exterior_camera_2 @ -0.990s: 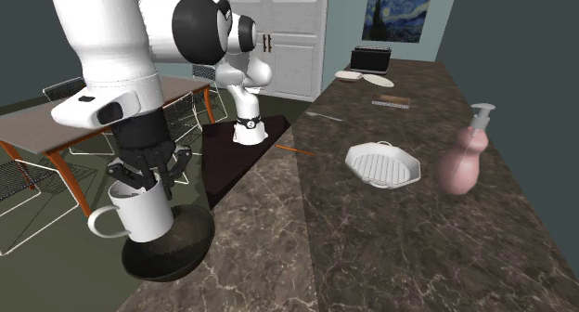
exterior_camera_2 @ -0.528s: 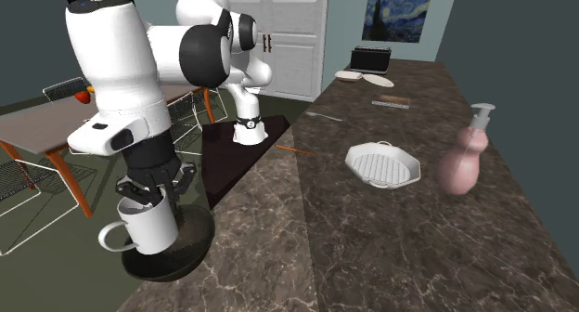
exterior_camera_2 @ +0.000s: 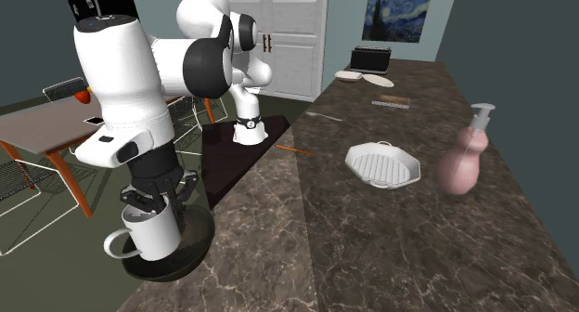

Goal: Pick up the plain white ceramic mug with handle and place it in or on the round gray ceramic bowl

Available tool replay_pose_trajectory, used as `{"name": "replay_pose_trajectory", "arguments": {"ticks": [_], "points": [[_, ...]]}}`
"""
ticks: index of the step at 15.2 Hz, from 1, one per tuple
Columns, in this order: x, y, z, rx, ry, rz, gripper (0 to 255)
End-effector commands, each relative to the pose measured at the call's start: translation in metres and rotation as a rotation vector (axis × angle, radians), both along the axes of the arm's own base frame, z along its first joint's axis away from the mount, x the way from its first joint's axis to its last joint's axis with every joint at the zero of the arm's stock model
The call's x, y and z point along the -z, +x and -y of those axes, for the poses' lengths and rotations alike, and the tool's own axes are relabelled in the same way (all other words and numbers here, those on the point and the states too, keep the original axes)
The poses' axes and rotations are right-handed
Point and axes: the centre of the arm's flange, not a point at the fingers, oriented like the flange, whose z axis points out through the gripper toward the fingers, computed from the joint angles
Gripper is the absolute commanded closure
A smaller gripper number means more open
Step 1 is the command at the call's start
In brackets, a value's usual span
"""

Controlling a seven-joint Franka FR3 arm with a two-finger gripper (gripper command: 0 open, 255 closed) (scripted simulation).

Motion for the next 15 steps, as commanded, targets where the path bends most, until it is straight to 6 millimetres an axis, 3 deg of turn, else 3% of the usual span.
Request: {"name": "replay_pose_trajectory", "arguments": {"ticks": [1, 2, 3, 8, 12, 15], "points": [[0.000, 0.000, 0.000, 0.000, 0.000, 0.000, 255], [0.000, 0.000, 0.000, 0.000, 0.000, 0.000, 255], [0.000, 0.000, 0.000, 0.000, 0.000, 0.000, 0], [0.000, 0.000, 0.000, 0.000, 0.000, 0.000, 0], [-0.050, -0.003, -0.001, 0.000, 0.000, 0.000, 0], [-0.050, -0.003, -0.001, 0.000, 0.000, 0.000, 0]]}}
